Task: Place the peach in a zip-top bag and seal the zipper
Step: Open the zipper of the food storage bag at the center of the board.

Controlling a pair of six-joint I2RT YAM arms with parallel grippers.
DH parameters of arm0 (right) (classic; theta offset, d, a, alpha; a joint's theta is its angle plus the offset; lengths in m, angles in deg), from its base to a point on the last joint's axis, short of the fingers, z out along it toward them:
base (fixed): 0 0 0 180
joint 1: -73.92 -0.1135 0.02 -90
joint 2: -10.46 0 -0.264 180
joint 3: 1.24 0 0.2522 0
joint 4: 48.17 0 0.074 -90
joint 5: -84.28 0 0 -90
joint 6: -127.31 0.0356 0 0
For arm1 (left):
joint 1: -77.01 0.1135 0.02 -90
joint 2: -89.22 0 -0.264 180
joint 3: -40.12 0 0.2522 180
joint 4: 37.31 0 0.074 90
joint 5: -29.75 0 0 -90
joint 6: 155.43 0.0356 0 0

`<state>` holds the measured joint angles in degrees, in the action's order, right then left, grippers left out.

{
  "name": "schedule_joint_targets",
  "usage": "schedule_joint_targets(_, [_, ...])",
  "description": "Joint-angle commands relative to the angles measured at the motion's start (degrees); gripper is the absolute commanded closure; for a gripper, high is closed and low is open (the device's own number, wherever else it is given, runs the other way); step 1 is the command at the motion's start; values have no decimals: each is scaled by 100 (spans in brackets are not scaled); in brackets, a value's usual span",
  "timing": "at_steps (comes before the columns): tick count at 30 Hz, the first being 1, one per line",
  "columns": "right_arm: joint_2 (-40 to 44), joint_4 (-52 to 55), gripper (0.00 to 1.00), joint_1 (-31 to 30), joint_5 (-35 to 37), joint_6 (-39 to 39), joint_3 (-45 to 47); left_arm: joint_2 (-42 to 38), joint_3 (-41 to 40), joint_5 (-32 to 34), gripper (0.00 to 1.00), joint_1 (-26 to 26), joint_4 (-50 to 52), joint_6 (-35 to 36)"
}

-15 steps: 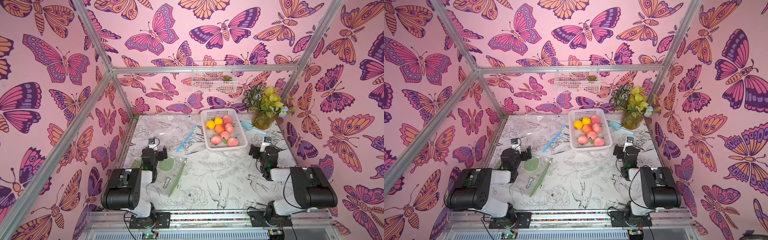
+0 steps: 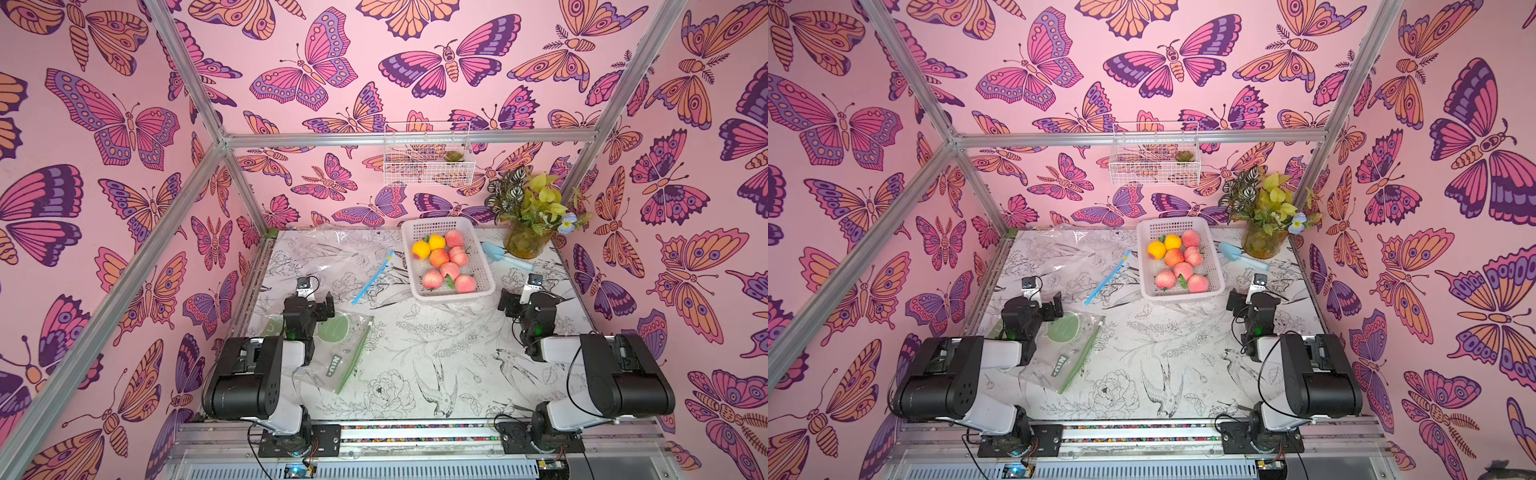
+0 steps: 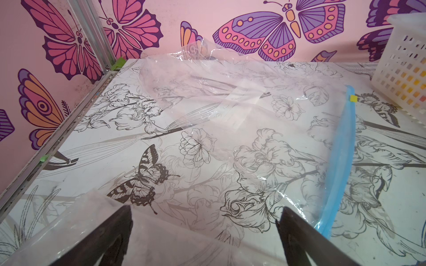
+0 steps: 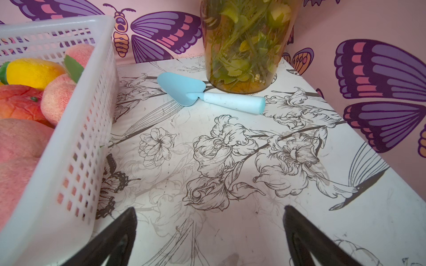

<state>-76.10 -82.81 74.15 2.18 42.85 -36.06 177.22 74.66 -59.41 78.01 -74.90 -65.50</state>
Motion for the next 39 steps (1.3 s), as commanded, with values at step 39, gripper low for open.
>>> schedule_joint_targets(39, [2203,3586,1,-23,1319,974,-628,266,3752,886,0,-1667,6328,534])
